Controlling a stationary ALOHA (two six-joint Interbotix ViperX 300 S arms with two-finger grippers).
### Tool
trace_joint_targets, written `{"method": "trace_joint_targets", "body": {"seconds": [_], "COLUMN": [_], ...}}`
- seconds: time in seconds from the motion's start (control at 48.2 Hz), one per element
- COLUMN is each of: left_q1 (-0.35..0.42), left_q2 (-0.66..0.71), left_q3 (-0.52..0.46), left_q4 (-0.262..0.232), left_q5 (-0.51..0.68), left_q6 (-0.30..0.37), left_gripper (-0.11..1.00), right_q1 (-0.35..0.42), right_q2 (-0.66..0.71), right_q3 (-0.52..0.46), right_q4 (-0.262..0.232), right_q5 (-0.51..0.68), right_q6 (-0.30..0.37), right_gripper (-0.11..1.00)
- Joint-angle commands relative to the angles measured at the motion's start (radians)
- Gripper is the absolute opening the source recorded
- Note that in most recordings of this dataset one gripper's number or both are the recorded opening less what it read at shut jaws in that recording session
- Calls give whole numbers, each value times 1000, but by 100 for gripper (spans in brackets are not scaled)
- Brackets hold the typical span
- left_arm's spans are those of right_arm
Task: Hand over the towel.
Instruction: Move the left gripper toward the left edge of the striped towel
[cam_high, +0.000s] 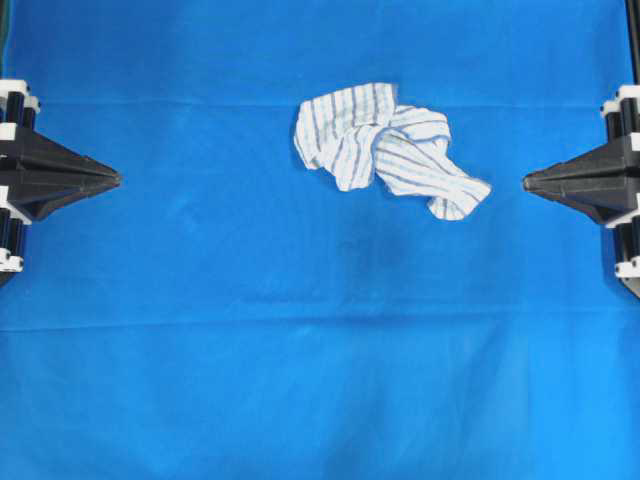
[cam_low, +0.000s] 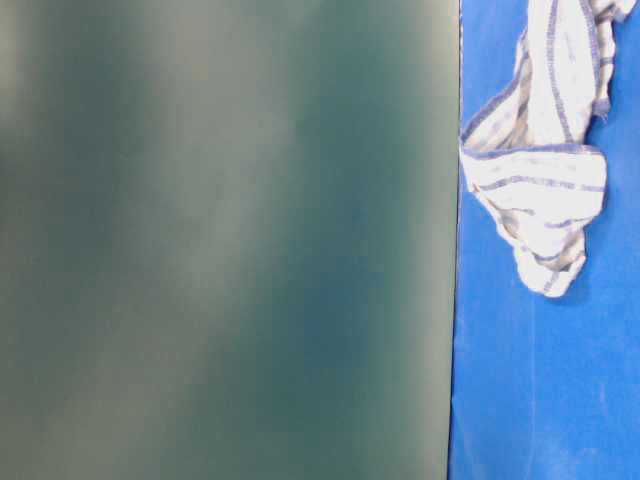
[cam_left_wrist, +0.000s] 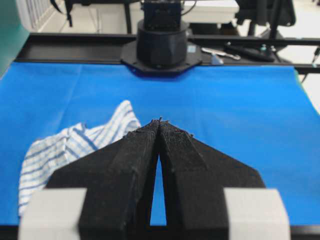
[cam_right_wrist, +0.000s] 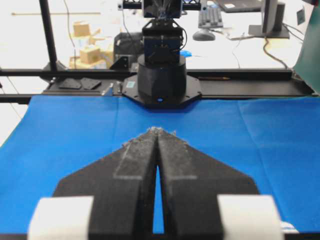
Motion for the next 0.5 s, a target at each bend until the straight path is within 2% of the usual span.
{"method": "trace_joint_targets", "body": {"seconds": [0.0, 0.249, 0.477], "left_q1": [8, 52, 166], "left_q2": [23, 67, 279], "left_q3": [-34, -86, -192], "left_q4": [-14, -17, -17], "left_q5": [-8, -14, -9], "left_q6": [5, 3, 8], "left_gripper": [0, 0, 0], "right_q1": [-3, -2, -3], "right_q2": [5, 8, 14], "right_q3": [-29, -37, -35], "right_q4": [-3, -8, -8], "right_q5": [-5, 29, 40], "right_q6": [-12, -9, -5], "right_gripper": [0, 0, 0]}}
